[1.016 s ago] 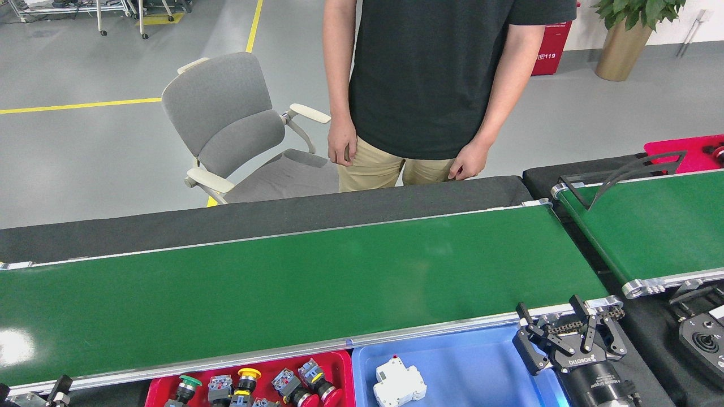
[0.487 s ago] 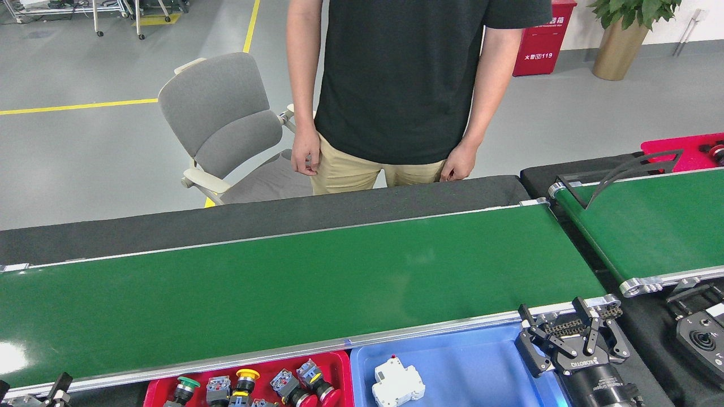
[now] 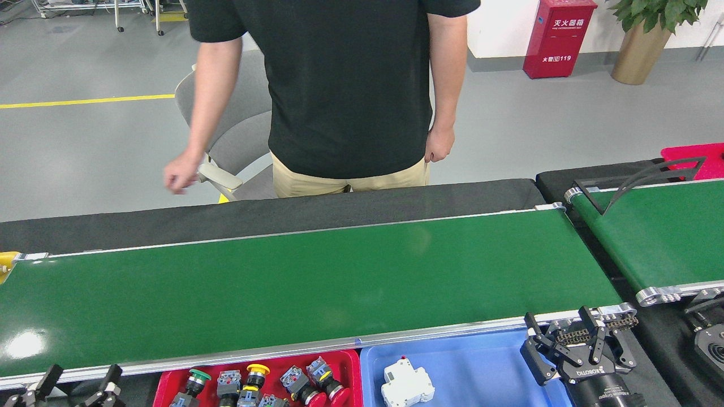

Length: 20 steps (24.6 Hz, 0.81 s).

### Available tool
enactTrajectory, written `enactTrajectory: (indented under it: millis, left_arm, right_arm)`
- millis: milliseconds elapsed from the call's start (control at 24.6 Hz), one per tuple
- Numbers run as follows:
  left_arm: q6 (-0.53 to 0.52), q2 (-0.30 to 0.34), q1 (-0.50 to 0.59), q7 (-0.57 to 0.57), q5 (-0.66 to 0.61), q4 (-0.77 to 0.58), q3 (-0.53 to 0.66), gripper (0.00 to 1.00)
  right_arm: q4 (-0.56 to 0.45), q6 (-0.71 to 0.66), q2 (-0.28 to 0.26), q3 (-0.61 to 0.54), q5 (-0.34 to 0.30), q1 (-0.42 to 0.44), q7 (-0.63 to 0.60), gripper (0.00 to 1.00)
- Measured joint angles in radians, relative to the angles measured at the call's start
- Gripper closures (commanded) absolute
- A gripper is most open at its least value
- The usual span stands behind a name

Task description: Pick switch part from conveyor to tray

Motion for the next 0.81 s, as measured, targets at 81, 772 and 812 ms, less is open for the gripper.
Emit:
enactTrajectory:
  millis: [81,772,812]
  left_arm:
    - [0.019,-0.002,-0.004,-0.001,-0.008,-0.001,-0.011,0.00]
    - [0.168,-0.002,-0.066,-0.001,-0.082,-0.001,-0.110,0.00]
    - [0.171,-0.002,-0.065,-0.001,-0.082,-0.001,-0.111,0.00]
  right_arm:
    - [-0.001,0.003,0.000,0.000,0.000,0.000,0.000,0.00]
    - [-0.072,0.089,0.015,-0.035,0.000,0.088,0.000,0.00]
    - [-0.072,0.090,0.015,-0.036,0.000,0.088,0.000,0.00]
